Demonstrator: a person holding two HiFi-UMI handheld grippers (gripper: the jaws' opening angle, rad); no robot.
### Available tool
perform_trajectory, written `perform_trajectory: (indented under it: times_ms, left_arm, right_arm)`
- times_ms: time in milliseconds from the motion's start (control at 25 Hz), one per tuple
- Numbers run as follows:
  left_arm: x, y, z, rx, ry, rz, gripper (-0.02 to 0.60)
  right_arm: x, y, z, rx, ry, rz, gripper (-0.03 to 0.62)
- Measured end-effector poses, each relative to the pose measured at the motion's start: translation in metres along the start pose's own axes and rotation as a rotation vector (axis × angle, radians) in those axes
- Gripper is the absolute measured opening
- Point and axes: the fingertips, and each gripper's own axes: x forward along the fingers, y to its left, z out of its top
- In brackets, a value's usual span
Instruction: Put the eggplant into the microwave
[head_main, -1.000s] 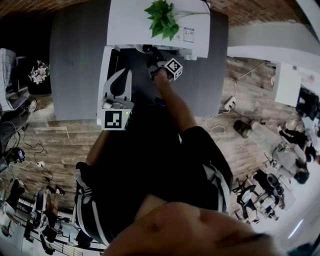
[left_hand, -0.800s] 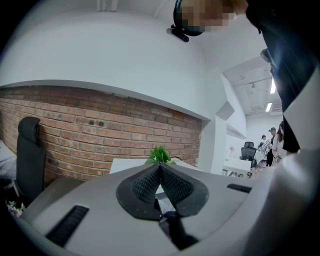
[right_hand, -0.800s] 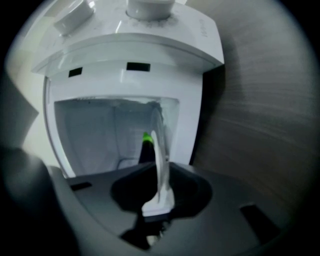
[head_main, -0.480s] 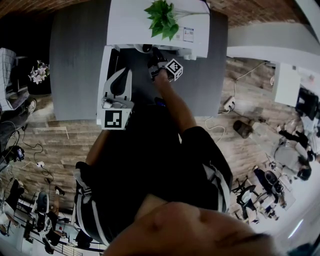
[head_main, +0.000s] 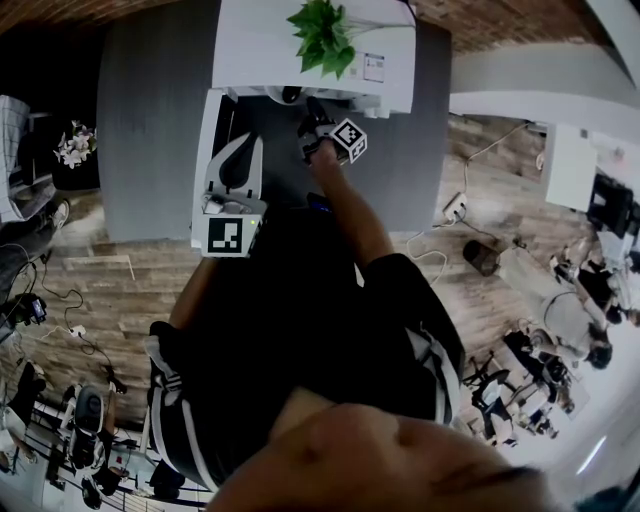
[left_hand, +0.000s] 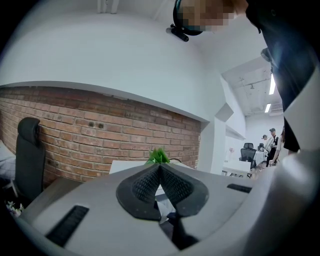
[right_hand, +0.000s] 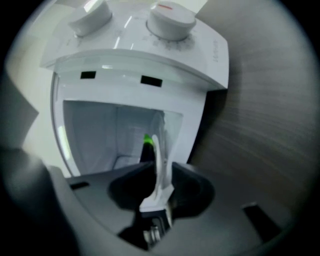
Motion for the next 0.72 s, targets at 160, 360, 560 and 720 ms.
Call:
perform_trajectory:
  times_ms: [160,360,560,720]
  left_arm:
    - [-0.001,0.0,0.001,-0.001,-0.008,0.001,0.035]
    - [-0.003,0.0,0.002,-0.004,-0.017,-0.002,0.035]
    - [-0.005,0.0,0.004,-0.01,-0.024,-0.002,0.035]
    - [-0.005,-0.001,0.004,-0.017,-0.031,-0.004,0.035]
  right_arm:
    - [-0.004,-0.002,0.003,-0.032,0.003,-0.004,0.127]
    - [-0.015,0.004,-0.001,-0.097,0.024,-0.033,0.124]
    - [-0.021,0.016,-0.009,-0.206,0.056,-0.019,0.064]
    - [-0.028,0.027,-0.018,-0.315,0.081,-0.042,0.046]
